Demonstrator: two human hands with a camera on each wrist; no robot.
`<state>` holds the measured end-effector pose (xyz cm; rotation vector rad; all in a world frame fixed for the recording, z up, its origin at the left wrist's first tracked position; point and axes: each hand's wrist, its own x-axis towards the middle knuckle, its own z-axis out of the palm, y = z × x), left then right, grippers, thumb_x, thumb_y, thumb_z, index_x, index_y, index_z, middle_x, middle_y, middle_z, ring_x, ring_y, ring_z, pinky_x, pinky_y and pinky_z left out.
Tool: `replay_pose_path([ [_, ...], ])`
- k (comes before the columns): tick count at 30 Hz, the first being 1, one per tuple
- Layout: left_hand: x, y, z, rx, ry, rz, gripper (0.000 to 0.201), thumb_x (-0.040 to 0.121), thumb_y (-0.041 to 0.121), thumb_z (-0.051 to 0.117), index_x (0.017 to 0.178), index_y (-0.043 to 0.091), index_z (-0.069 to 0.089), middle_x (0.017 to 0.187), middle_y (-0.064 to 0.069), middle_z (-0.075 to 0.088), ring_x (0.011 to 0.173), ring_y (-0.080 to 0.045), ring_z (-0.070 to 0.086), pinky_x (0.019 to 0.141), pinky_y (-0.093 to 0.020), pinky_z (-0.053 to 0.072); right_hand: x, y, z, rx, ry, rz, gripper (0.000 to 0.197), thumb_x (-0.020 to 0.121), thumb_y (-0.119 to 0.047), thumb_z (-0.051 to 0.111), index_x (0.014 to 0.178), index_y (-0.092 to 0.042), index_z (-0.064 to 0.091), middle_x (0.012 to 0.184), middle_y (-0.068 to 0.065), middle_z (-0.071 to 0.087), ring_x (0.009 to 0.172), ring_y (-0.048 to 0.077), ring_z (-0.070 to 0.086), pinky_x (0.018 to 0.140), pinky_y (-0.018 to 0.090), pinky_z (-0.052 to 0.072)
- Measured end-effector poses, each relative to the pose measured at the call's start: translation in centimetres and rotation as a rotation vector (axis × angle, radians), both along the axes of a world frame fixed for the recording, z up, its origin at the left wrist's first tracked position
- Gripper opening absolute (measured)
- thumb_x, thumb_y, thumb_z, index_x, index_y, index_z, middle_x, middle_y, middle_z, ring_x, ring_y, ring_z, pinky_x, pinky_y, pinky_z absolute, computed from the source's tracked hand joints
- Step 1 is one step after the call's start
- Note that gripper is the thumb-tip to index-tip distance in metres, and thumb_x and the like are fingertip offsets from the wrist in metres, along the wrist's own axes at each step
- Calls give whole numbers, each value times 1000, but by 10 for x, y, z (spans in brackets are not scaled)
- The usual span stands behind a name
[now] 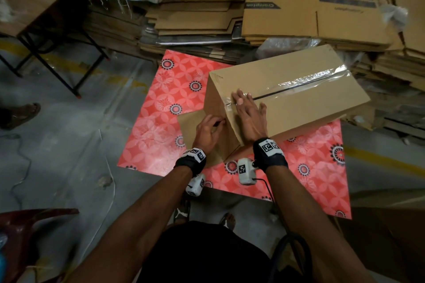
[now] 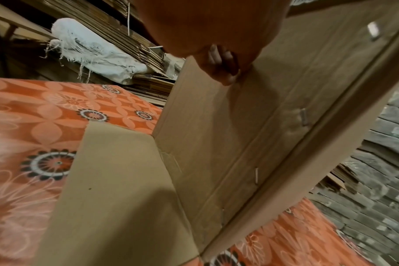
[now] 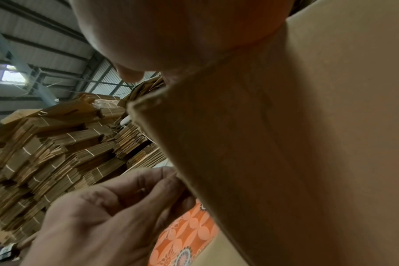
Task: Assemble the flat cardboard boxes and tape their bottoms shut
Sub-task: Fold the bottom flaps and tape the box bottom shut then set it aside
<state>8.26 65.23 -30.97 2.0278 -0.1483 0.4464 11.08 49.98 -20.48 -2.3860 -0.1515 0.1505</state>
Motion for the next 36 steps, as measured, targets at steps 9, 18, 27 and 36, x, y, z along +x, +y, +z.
replay_pose_path([
  [9, 3, -11, 7, -22, 98, -33, 8, 88, 7, 63, 93, 1, 62, 88, -8, 54, 77, -2, 40, 68, -24, 34, 2, 0, -4, -18, -13, -20, 72, 97, -71, 9, 154, -42, 41, 165, -20, 25, 155, 2, 11, 125, 47, -4],
  [18, 14, -2, 9, -465, 369, 113, 39, 103, 14, 57, 142, 13, 53, 118, 5, 64, 90, 21, 58, 83, -16, 50, -2, -1, -12, -243, -187, 37, 80, 89, -71, 48, 158, -35, 32, 167, -14, 25, 156, 12, 14, 125, 59, 4],
  [27, 18, -12, 20, -442, 269, 116, 28, 99, 5, 61, 127, 6, 64, 121, -11, 67, 101, -10, 66, 85, -12, 50, -2, 0, -14, -187, -293, 26, 82, 65, -49, 67, 143, -28, 54, 150, -9, 49, 138, 12, 45, 114, 63, 24],
  [36, 31, -2, 31, -674, 489, 51, 38, 93, 54, 67, 110, 21, 57, 105, 3, 72, 95, -10, 68, 86, -39, 58, -3, 6, -10, -366, -247, 98, 84, 76, -51, 58, 156, -39, 33, 162, -12, 31, 152, 18, 29, 114, 68, 19],
])
